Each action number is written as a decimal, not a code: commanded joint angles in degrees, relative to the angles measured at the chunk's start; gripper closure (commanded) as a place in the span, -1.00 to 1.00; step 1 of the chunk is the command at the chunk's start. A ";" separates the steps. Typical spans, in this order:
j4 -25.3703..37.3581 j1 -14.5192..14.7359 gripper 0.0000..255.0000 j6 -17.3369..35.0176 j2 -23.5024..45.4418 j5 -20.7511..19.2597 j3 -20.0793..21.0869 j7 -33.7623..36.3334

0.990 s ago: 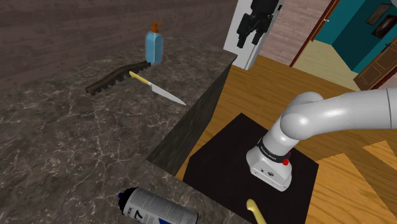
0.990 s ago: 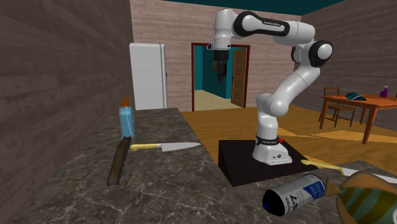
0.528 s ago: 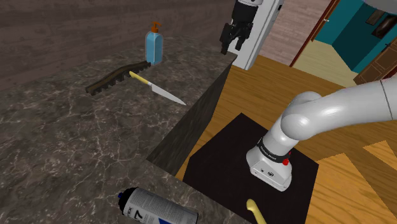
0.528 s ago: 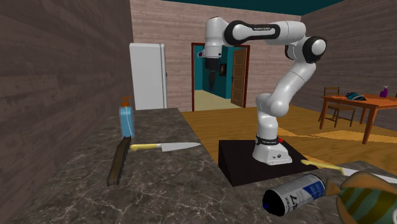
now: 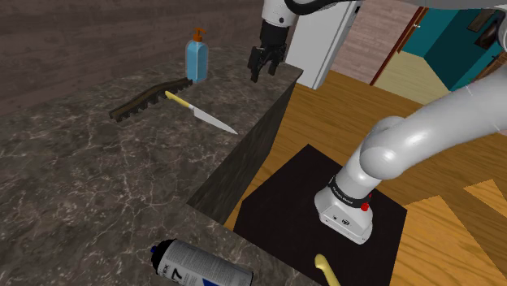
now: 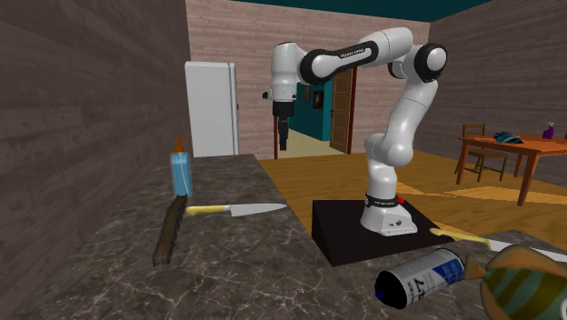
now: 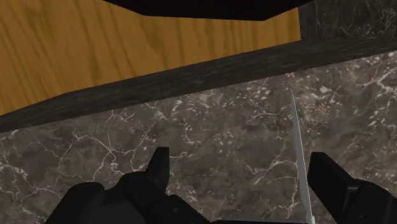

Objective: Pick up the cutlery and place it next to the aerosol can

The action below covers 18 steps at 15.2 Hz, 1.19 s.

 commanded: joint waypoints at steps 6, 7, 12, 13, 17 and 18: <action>4.48 1.68 -1.00 9.18 13.54 -0.28 2.67 -0.44; 5.39 1.89 -1.00 10.28 15.55 -0.47 3.04 -0.47; 10.88 3.10 -1.00 14.93 25.78 -2.00 4.69 -0.38; 12.17 3.38 -1.00 15.68 27.85 -2.41 4.98 -0.32; 17.93 4.72 -1.00 18.06 36.17 -4.32 5.94 -0.02; 19.20 5.04 -1.00 18.41 37.84 -4.73 6.08 0.03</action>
